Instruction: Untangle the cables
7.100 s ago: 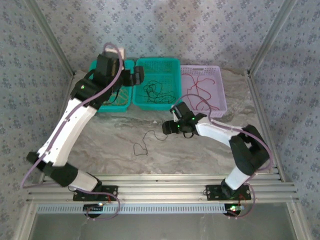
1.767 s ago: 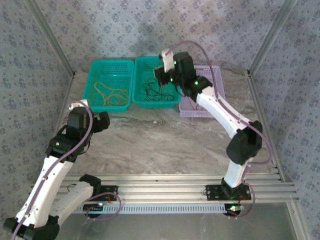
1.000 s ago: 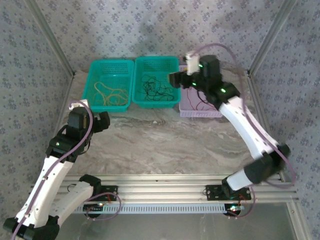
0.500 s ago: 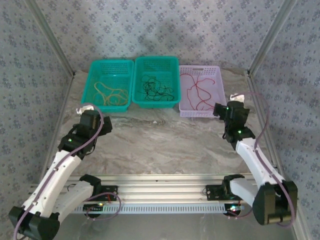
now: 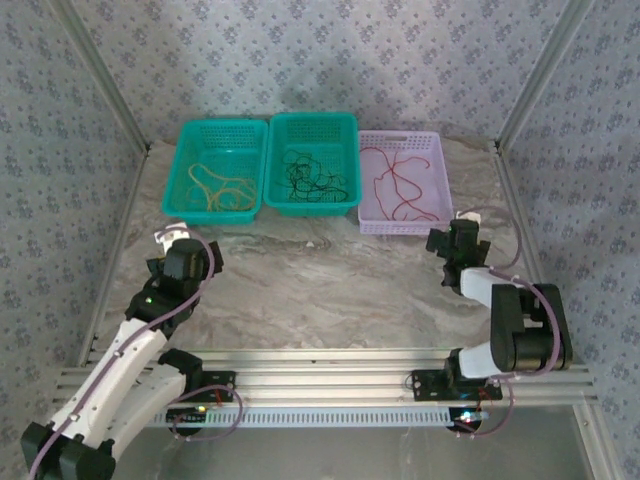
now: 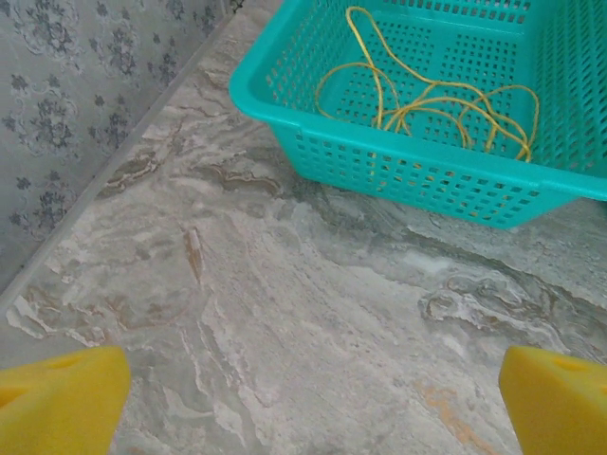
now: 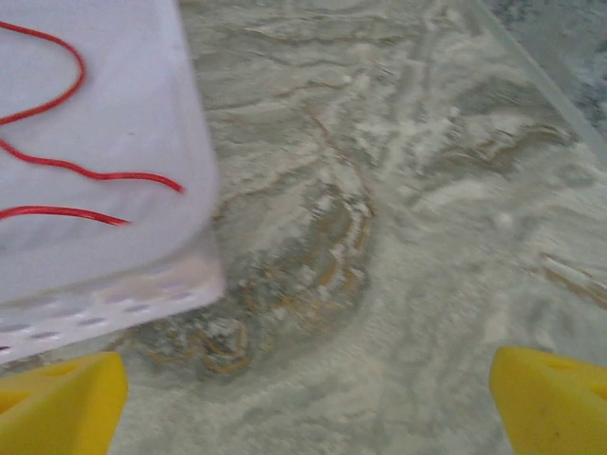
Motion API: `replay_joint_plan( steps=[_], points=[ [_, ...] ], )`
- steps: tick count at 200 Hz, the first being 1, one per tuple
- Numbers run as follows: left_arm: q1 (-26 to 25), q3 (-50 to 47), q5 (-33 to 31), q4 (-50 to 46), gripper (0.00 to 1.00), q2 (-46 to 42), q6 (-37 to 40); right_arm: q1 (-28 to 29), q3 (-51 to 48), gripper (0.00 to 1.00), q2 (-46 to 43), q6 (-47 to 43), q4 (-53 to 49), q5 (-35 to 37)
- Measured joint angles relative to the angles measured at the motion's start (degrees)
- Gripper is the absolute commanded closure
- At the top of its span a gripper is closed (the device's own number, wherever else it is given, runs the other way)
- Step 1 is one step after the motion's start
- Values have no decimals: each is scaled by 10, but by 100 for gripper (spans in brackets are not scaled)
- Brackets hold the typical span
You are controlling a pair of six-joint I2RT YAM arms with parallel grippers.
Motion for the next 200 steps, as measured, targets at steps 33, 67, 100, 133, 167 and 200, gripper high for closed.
replay_joint_plan(
  steps=[33, 67, 100, 133, 167, 200],
  points=[
    [5, -30, -4, 52, 0, 1, 44, -14, -4, 0, -5, -13, 45, -28],
    [57, -37, 10, 103, 0, 34, 81, -67, -48, 0, -7, -4, 121, -46],
    [104, -54, 25, 177, 0, 75, 99, 1, -110, 0, 52, -54, 287, -45],
    [125, -88, 31, 276, 0, 137, 138, 31, -116, 0, 63, -82, 303, -40],
    [144, -140, 49, 429, 0, 215, 190, 31, -103, 0, 63, -91, 313, -22],
    [167, -158, 91, 568, 0, 325, 207, 24, -93, 0, 63, -91, 305, -23]
  ],
)
